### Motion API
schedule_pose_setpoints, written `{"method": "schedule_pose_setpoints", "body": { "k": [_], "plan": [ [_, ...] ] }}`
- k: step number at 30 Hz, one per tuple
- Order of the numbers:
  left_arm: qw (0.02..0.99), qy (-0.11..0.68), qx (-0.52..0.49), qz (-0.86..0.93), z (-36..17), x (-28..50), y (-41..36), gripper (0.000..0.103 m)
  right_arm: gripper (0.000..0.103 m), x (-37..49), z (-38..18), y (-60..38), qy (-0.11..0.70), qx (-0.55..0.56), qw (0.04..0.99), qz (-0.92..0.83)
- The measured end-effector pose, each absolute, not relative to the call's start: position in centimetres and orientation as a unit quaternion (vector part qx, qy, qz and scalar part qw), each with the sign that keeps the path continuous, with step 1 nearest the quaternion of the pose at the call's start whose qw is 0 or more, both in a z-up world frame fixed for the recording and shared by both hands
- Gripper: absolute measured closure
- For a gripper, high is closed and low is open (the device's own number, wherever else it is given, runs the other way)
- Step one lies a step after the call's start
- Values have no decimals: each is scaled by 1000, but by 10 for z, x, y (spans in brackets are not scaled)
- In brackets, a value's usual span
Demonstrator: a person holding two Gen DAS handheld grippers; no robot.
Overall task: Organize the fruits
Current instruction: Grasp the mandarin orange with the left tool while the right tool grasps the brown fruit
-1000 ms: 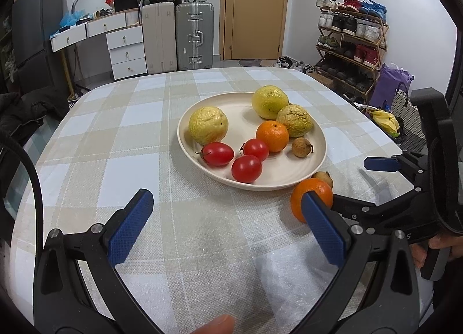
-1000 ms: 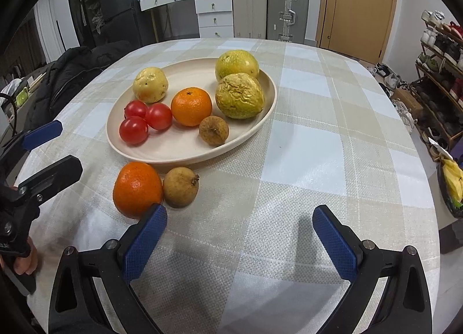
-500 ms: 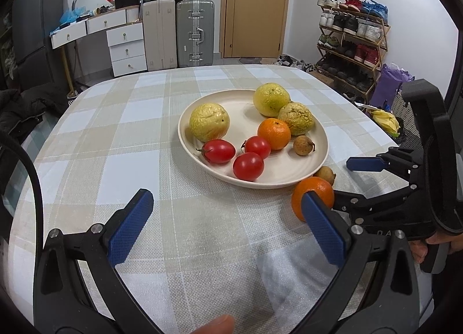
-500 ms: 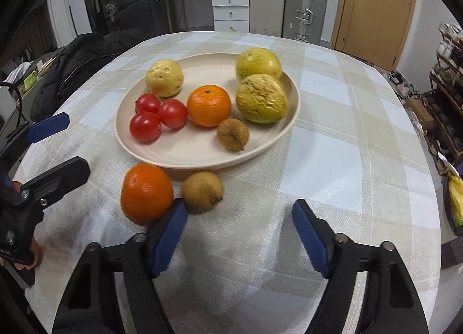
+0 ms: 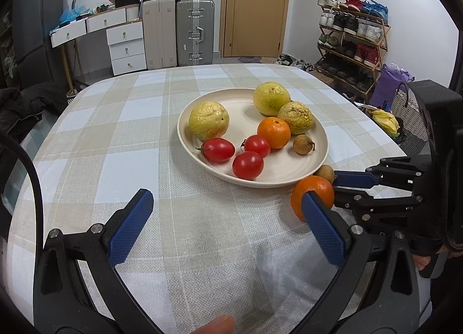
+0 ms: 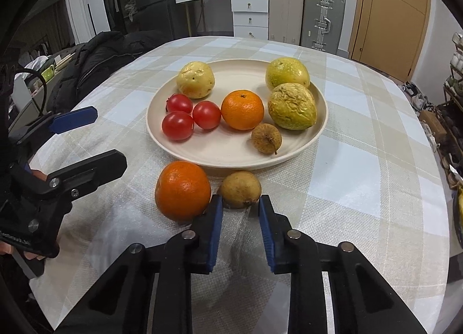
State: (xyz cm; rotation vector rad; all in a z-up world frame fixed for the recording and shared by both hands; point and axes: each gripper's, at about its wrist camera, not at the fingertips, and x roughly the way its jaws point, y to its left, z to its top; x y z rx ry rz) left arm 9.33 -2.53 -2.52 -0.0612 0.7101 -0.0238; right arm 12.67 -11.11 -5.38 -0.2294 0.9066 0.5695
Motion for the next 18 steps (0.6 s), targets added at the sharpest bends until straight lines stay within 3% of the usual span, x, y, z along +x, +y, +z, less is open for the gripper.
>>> {"method": "schedule_pose_setpoints", "body": {
  "k": [18],
  "plan": [
    [927, 372, -31, -41, -32, 96, -41, 1, 81, 117, -47, -134, 419, -70, 863, 274]
  ]
}}
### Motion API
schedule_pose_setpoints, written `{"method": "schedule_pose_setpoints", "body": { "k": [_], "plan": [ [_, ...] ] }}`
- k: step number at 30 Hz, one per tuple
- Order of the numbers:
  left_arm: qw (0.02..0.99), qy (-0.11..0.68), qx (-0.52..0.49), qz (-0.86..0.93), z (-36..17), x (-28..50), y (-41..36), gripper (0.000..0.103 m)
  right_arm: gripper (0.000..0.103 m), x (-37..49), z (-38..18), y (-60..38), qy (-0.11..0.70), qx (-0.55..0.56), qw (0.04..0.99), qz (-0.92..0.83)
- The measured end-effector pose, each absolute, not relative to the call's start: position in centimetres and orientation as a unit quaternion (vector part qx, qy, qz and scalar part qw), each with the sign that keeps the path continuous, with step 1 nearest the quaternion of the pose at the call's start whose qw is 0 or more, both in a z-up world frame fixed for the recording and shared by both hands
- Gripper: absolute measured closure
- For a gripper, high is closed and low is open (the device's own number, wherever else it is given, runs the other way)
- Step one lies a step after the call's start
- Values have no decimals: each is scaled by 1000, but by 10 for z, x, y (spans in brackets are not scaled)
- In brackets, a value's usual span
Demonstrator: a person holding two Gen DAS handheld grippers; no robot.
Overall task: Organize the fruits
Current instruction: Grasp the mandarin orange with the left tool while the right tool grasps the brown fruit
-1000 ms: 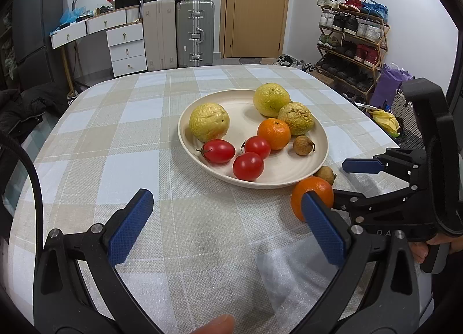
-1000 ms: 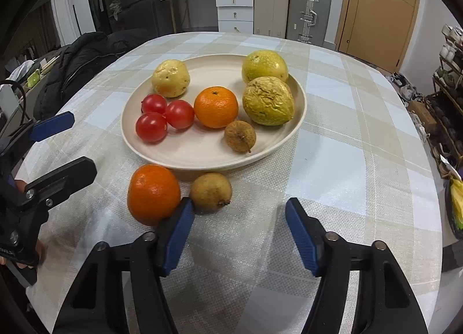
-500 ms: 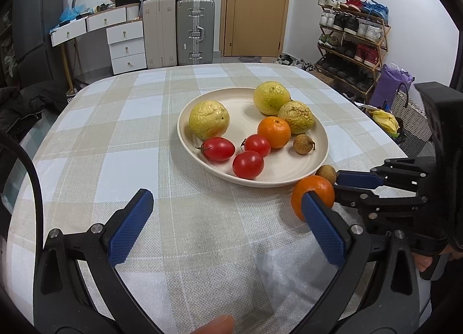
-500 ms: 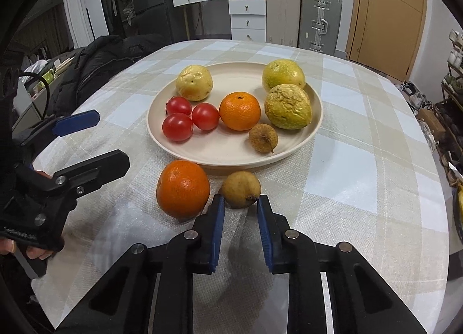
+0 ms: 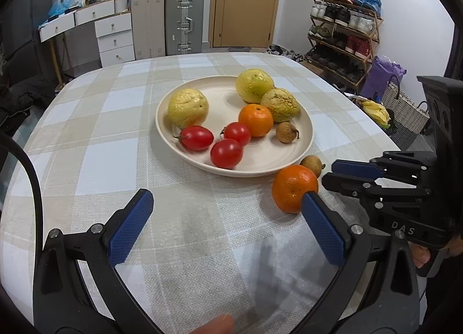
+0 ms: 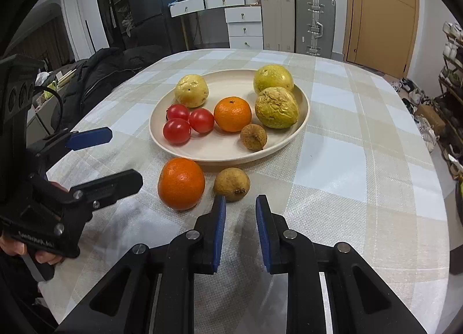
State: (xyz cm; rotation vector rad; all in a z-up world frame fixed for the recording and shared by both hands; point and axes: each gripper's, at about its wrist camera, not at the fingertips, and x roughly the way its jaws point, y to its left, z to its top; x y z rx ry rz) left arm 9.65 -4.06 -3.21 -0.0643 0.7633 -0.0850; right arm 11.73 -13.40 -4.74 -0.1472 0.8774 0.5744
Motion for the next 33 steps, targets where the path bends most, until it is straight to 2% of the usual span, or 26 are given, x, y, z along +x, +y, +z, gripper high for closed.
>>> {"method": "schedule_pose_setpoints", "body": {
  "k": [11, 17, 20, 23, 24, 33],
  "plan": [
    [914, 399, -13, -73, -40, 108, -62, 3, 72, 128, -48, -144, 425, -63, 868, 250],
    [904, 417, 9, -96, -47, 115, -78, 26, 68, 131, -45, -149, 423, -58, 870, 246],
    [899, 423, -11, -113, -50, 121, -78, 35, 57, 131, -46, -149, 423, -56, 870, 249],
    [892, 427, -34, -143, -52, 123, -77, 54, 55, 130, -46, -145, 422, -60, 868, 254],
    [891, 425, -38, -155, -52, 122, -78, 64, 55, 130, -47, -144, 422, -61, 868, 255],
    [898, 415, -35, -142, -48, 108, -70, 66, 55, 131, -52, -132, 427, -73, 861, 268]
  ]
}}
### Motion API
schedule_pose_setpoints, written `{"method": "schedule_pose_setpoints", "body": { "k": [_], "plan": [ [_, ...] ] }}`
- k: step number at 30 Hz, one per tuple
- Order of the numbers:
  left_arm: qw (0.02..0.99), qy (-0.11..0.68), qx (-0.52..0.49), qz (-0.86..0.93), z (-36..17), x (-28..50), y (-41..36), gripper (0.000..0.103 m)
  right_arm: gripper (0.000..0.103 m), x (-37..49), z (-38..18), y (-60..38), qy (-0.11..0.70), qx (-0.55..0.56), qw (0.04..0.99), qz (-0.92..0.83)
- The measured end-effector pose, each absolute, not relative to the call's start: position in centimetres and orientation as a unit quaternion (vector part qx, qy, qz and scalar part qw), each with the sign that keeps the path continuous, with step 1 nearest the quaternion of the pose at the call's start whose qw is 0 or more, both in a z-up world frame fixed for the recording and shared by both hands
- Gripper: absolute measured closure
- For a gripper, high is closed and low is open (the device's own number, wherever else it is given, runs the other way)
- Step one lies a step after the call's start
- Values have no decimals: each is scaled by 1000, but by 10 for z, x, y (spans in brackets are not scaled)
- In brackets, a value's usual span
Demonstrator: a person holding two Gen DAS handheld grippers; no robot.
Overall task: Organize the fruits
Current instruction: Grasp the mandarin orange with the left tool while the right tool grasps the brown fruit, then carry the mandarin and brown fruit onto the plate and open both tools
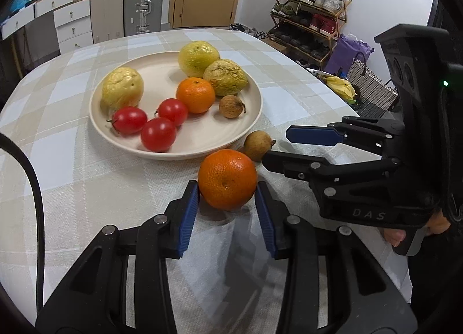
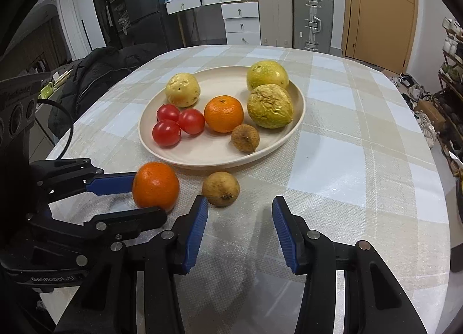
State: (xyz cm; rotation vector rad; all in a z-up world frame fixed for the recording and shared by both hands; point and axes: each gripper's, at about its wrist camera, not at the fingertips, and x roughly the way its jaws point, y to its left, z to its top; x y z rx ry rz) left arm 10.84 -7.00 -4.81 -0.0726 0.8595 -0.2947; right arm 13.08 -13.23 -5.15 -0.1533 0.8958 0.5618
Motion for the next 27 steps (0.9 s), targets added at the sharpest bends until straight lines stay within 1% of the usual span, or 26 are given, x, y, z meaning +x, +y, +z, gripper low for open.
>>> {"method": "schedule_pose_setpoints", "body": {
  "k": [8, 9, 10, 12, 13, 27],
  "plan": [
    [906, 402, -40, -122, -40, 103, -53, 66, 55, 139, -56, -118, 434, -67, 856, 274],
    [907, 401, -42, -122, -39, 103, -51, 66, 58, 139, -55, -117, 433, -67, 856, 274],
    [908, 399, -43, -121, -38, 102, -50, 66, 64, 139, -55, -116, 431, -69, 858, 273],
    [909, 396, -45, -120, -36, 102, -47, 66, 71, 138, -54, -113, 430, -72, 856, 278],
    [910, 395, -45, -119, -35, 101, -46, 66, 73, 137, -54, -111, 428, -75, 856, 279],
    [918, 380, -50, -104, -25, 98, -39, 66, 73, 124, -37, -116, 403, -81, 868, 280]
  ]
}}
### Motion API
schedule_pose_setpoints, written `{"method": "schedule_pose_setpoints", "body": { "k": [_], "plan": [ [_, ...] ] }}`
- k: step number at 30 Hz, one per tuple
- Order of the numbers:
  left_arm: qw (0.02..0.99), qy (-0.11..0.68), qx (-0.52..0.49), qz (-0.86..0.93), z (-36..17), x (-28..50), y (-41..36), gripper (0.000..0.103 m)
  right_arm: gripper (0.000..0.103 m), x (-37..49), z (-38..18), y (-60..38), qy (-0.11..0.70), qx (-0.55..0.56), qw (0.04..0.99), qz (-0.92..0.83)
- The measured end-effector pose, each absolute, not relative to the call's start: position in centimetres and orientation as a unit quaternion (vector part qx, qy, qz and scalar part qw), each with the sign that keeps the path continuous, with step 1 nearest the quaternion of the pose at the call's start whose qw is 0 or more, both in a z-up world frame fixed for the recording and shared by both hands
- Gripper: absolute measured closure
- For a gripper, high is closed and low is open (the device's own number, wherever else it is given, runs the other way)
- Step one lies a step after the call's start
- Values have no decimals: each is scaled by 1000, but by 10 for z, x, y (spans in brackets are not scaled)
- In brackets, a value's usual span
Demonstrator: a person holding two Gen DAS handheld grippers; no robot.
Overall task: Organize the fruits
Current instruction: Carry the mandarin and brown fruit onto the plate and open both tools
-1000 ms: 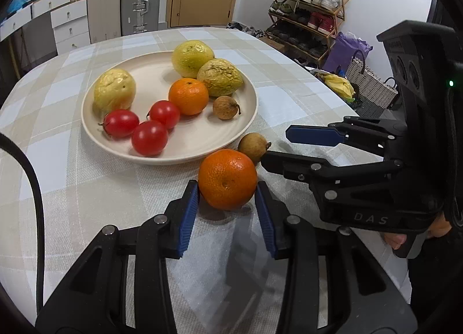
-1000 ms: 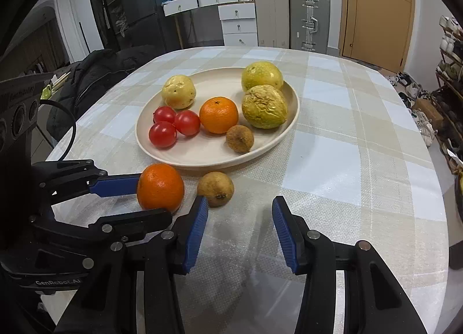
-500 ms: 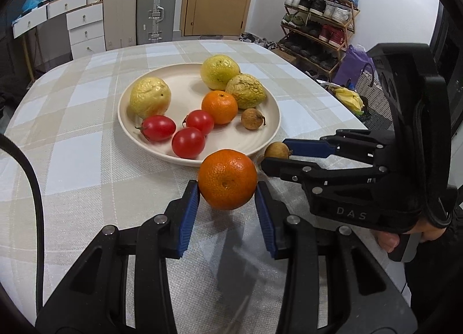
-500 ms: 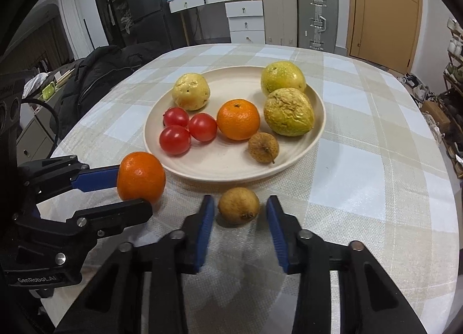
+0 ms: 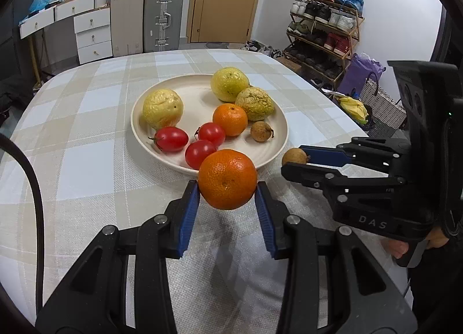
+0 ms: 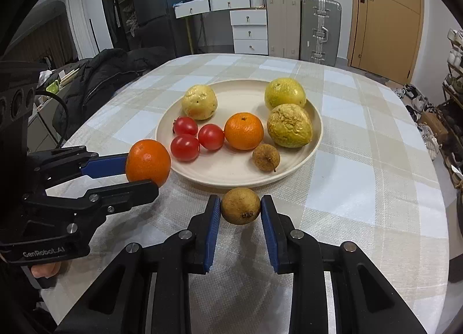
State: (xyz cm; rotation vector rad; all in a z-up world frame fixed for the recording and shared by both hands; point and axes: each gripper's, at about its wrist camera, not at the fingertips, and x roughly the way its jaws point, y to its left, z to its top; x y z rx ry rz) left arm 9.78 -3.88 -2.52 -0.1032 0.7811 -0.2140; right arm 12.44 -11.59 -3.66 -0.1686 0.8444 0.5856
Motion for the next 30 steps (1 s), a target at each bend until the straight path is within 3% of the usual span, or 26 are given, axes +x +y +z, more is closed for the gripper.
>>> {"method": "schedule_pose_setpoints", "body": {
  "k": [30],
  "plan": [
    [921, 374, -35, -98, -27, 139, -59, 66, 73, 144, -25, -122, 382, -31, 882, 273]
  ]
}}
